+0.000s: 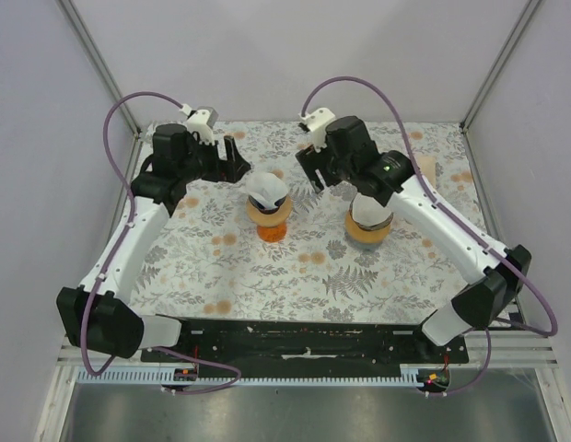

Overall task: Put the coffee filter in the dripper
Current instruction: Place the coffee filter in the coffee dripper, then reset both arms

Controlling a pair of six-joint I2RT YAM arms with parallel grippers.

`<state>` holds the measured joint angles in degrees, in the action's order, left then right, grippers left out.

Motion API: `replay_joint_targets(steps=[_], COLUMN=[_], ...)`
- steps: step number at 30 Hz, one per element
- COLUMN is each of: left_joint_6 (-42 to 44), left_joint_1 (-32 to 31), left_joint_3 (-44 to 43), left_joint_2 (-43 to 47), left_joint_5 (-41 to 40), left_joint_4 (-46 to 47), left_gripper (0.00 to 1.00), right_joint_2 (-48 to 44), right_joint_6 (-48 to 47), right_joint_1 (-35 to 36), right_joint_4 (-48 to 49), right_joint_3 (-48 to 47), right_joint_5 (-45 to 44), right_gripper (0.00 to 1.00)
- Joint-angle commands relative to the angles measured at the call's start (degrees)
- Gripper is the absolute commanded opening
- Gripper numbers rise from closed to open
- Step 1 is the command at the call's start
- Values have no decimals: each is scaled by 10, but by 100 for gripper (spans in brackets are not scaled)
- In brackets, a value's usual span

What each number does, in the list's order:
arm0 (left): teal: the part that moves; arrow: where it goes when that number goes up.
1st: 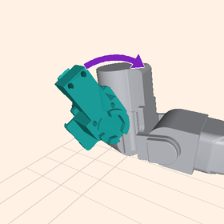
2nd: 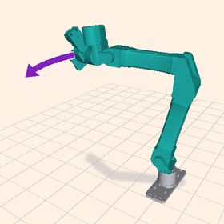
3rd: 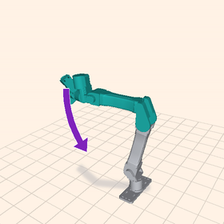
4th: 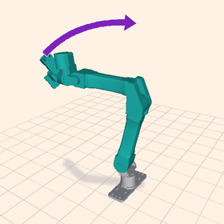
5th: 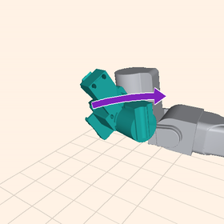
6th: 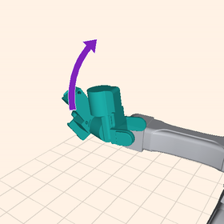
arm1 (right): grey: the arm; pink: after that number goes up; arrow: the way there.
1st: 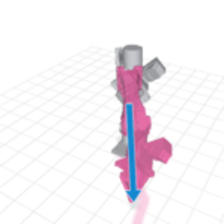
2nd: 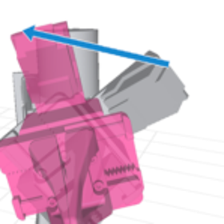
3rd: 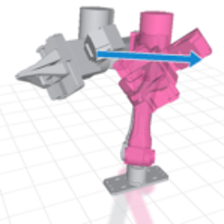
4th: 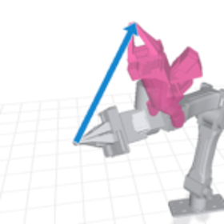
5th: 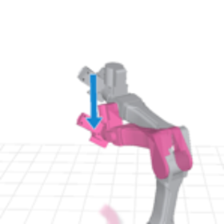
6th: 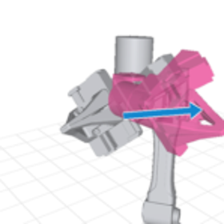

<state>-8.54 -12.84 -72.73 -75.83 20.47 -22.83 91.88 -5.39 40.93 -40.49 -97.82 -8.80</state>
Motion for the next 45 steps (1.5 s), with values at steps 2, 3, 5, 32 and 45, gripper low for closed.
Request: replay_joint_targets(steps=[2,3,5,32,45], left_joint_6=[4,4,10,35,37], left_joint_1=[56,68,88,216,217], left_joint_3=[-22,-21,-16,282,373], left_joint_2=[16,16,17,34,26], left_joint_5=[-49,-58,-79,-177,-189], left_joint_4=[-5,-3,0,262,365], left_gripper=[92,92,93,96,97], right_joint_2=[-103,-120,-162,-479,-496], right_joint_6=[14,20,34,198,202], right_joint_1=[-80,-99,-145,-453,-453], right_joint_4=[38,48,65,379,460], right_joint_3=[74,95,131,634,733], right_joint_5=[-35,-29,-25,-142,-179], right_gripper=[97,98,98,98,98])
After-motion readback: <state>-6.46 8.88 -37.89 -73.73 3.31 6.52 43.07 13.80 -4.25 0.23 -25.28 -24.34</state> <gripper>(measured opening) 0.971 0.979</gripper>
